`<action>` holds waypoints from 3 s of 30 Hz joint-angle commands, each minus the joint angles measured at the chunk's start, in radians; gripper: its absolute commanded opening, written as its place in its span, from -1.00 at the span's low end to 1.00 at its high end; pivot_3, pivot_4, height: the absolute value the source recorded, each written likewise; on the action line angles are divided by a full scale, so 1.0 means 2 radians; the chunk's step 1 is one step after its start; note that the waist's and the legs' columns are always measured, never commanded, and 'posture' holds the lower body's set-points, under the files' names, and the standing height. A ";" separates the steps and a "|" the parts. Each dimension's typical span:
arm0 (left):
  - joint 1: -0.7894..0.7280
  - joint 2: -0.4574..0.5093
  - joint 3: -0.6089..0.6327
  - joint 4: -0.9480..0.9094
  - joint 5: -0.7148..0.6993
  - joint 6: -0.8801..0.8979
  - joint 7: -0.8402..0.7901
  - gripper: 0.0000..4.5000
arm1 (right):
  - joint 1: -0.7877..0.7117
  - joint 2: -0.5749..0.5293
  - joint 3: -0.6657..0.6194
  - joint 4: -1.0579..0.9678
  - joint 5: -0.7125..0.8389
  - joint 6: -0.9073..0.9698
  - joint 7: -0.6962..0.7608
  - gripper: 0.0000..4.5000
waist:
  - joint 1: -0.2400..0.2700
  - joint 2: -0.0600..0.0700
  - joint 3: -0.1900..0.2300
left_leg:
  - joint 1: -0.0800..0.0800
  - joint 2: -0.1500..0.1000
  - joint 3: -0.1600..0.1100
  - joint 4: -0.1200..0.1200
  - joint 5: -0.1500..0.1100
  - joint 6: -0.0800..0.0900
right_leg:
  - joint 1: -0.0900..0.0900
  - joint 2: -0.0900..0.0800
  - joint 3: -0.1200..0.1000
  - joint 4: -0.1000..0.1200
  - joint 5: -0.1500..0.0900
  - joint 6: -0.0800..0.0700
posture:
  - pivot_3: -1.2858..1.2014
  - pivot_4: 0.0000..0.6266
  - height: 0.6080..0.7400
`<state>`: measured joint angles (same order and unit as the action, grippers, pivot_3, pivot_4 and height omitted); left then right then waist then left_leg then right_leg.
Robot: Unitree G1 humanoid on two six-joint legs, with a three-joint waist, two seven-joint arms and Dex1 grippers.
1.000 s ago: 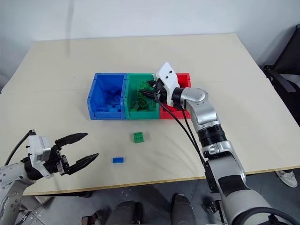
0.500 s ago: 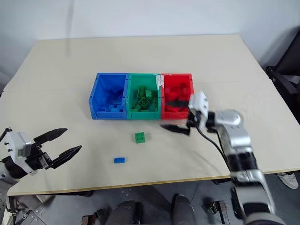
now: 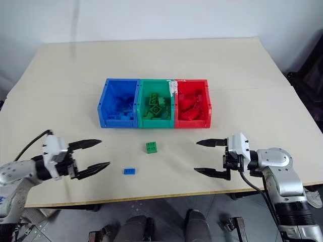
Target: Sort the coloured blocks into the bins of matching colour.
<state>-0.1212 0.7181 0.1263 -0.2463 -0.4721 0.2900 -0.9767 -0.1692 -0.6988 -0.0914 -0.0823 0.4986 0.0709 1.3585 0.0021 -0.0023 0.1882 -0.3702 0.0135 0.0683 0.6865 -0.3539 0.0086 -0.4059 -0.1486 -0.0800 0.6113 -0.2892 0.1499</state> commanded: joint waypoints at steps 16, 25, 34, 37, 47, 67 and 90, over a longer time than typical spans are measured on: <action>-0.203 -0.117 -0.185 0.200 0.150 -0.007 0.024 0.73 | 0.074 0.019 -0.013 -0.105 0.011 0.013 -0.086 1.00 | 0.012 0.000 0.000 | 0.000 0.000 0.002 0.004 0.000 0.000 | 0.002 0.001 -0.001 0.000 0.000 0.001 | 0.03 -0.52 1.00; -0.205 -0.132 -0.162 0.199 0.125 -0.035 0.004 -0.35 | 0.100 0.021 -0.029 -0.112 0.009 -0.004 -0.110 1.00 | 0.012 0.000 0.000 | 0.000 0.000 0.000 0.005 0.000 0.001 | 0.004 0.001 -0.002 0.000 0.000 0.001 | 0.03 -0.52 1.00; -0.289 -0.173 -0.100 0.191 0.096 -0.036 0.058 -0.35 | 0.090 0.050 -0.098 -0.106 0.031 -0.003 -0.203 1.00 | 0.013 0.000 0.000 | -0.001 0.000 -0.001 0.006 0.000 0.001 | 0.006 0.001 -0.003 0.000 0.001 0.001 | 0.03 -0.52 1.00; -0.342 -0.186 -0.100 0.268 0.124 -0.065 0.088 -0.35 | 0.085 0.055 -0.115 -0.098 0.021 0.000 -0.236 1.00 | 0.012 0.000 0.000 | 0.000 0.000 -0.001 0.006 0.000 0.001 | 0.006 0.001 -0.003 -0.001 0.001 0.001 | 0.03 -0.52 1.00; -0.400 -0.205 -0.090 0.378 0.142 -0.131 0.096 0.35 | 0.080 0.061 -0.112 -0.094 0.012 -0.016 -0.253 1.00 | 0.011 0.000 0.000 | -0.001 0.000 -0.001 0.005 0.000 0.001 | 0.006 0.001 -0.004 -0.002 0.001 0.001 | 0.03 -0.52 1.00; 0.050 0.018 0.184 0.173 -0.003 -0.153 -0.051 0.99 | -0.049 0.054 0.048 -0.005 -0.006 -0.041 -0.053 1.00 | 0.000 0.000 0.000 | 0.000 0.001 -0.003 0.005 -0.001 0.001 | 0.006 0.000 -0.004 -0.001 0.001 0.001 | 0.03 -0.52 1.00; -0.013 0.051 -0.074 -0.028 0.077 0.022 -0.044 0.99 | 0.026 -0.015 0.009 -0.025 -0.019 -0.043 -0.042 1.00 | -0.002 0.000 0.000 | 0.000 0.000 -0.002 0.005 -0.002 0.001 | 0.006 0.000 -0.005 -0.002 0.001 0.001 | 0.03 -0.52 1.00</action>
<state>-0.1484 0.8221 -0.0025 -0.2689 -0.3218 0.2913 -1.0753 -0.1268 -0.7185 -0.0472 -0.0855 0.4414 -0.0170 1.2886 -0.0025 -0.0017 0.1884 -0.3704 0.0146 0.0646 0.6965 -0.3584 0.0114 -0.3946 -0.1486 -0.0890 0.6075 -0.2881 0.1518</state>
